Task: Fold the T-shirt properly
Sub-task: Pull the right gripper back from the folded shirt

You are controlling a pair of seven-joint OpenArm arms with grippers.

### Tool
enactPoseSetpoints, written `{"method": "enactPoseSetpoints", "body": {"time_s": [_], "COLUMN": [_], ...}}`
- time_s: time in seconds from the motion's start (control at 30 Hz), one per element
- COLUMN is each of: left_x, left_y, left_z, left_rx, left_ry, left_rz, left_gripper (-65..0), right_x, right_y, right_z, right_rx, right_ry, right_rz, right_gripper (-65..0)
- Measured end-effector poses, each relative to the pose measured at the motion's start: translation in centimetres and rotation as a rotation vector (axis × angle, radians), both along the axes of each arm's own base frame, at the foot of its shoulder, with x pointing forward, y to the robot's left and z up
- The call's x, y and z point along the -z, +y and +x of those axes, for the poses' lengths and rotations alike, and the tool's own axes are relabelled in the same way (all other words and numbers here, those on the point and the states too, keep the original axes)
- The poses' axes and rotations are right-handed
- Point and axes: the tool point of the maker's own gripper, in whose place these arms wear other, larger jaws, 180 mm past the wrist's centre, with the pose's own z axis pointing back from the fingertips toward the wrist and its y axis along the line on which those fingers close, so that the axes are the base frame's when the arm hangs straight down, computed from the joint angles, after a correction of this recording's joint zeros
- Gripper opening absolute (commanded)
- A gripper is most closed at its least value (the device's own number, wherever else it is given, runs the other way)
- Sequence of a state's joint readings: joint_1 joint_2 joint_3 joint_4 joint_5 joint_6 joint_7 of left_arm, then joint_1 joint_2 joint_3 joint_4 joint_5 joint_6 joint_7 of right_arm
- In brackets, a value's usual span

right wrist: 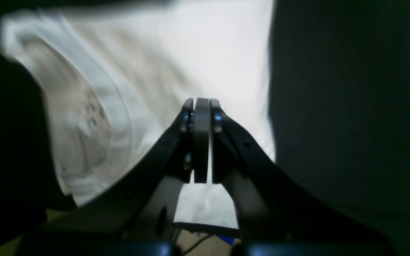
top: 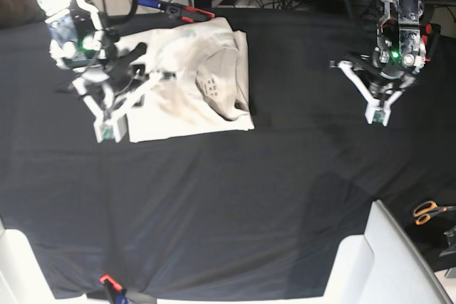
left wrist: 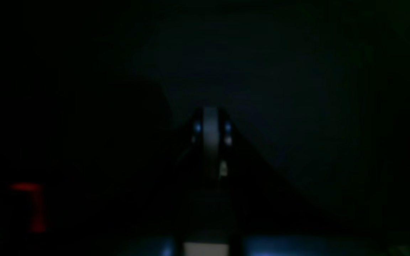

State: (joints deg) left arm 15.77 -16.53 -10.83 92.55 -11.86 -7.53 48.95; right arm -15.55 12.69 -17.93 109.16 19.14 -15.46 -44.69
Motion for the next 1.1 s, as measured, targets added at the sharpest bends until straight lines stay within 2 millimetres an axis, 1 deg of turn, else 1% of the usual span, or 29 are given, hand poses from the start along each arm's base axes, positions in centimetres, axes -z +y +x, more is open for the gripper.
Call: {"method": "enactPoseSetpoints", "body": {"time_s": [0.07,0.1,0.17,0.2,0.23,0.27,0.3,0.37,0.4,0.47,0.5,0.57,0.6,0.7,0.8,0.87,1.0,1.1], "left_x": [0.4,0.5,0.0,-0.3,-0.5,-0.8,-0.9,-1.0,-0.9,-0.7,-0.6,-0.4,0.0,2.2,2.4,2.5,3.0,3.1], "left_y": [-1.3,-2.0,-3.0,-3.5,-4.2,-4.8,-5.5,-6.5,-7.2,-9.1,-10.5,-13.0,-13.7,-15.5,-17.5,-18.3,-18.8,-20.2], "left_z": [-0.8,-1.1,-0.8,-0.6,-0.3,0.0,0.0,0.0,-0.1,0.1,0.3,0.5,0.5,-0.4,0.3,1.1,1.3,1.9], "left_rx": [-0.030,-0.040,-0.065,-0.070,-0.078,-0.084,-0.084,-0.083,-0.070,-0.020,0.016,0.067,0.083,0.090,0.100,0.077,0.044,0.074], "left_ry": [0.049,0.069,0.058,0.048,0.037,0.027,0.026,0.029,0.037,0.061,0.072,0.088,0.104,0.184,0.189,0.149,0.130,0.132], "left_rz": [-0.111,-0.163,-0.268,-0.314,-0.360,-0.407,-0.443,-0.493,-0.506,-0.526,-0.543,-0.582,-0.588,-0.597,-0.645,-0.674,-0.716,-0.720], "left_gripper": [-65.0,-65.0,-65.0,-61.4,-56.6,-50.4,-42.6,-24.7,-17.4,-3.6,0.0,0.0,0.0,0.0,0.0,0.0,0.0,0.0], "right_x": [0.4,0.5,0.3,0.2,0.0,0.0,0.1,0.3,0.2,0.0,0.0,0.1,0.2,0.1,0.2,0.1,0.1,0.1], "right_y": [-0.3,-0.9,-2.2,-3.1,-3.7,-4.1,-4.6,-5.2,-5.7,-6.7,-6.8,-6.7,-6.7,-7.0,-7.0,-6.9,-7.0,-6.9], "right_z": [-0.5,-0.6,-0.2,0.2,0.4,0.6,0.4,0.1,0.1,0.4,0.4,0.3,0.2,0.2,0.2,0.2,0.2,0.2], "right_rx": [0.006,0.022,0.057,0.073,0.084,0.096,0.110,0.128,0.141,0.162,0.166,0.163,0.155,0.152,0.151,0.151,0.151,0.151], "right_ry": [0.024,0.032,0.022,0.011,0.005,0.005,0.020,0.054,0.056,0.042,0.042,0.050,0.052,0.049,0.052,0.051,0.052,0.051], "right_rz": [0.000,-0.002,-0.016,-0.033,-0.042,-0.045,-0.047,-0.043,-0.045,-0.063,-0.064,-0.059,-0.064,-0.078,-0.075,-0.074,-0.075,-0.074], "right_gripper": [-63.5,-63.5,-63.5,-63.5,-63.5,-63.5,-63.5,-63.5,-63.5,-63.5,-63.5,-63.5,-63.5,-63.5,-63.5,-63.5,-63.5,-63.5]}}
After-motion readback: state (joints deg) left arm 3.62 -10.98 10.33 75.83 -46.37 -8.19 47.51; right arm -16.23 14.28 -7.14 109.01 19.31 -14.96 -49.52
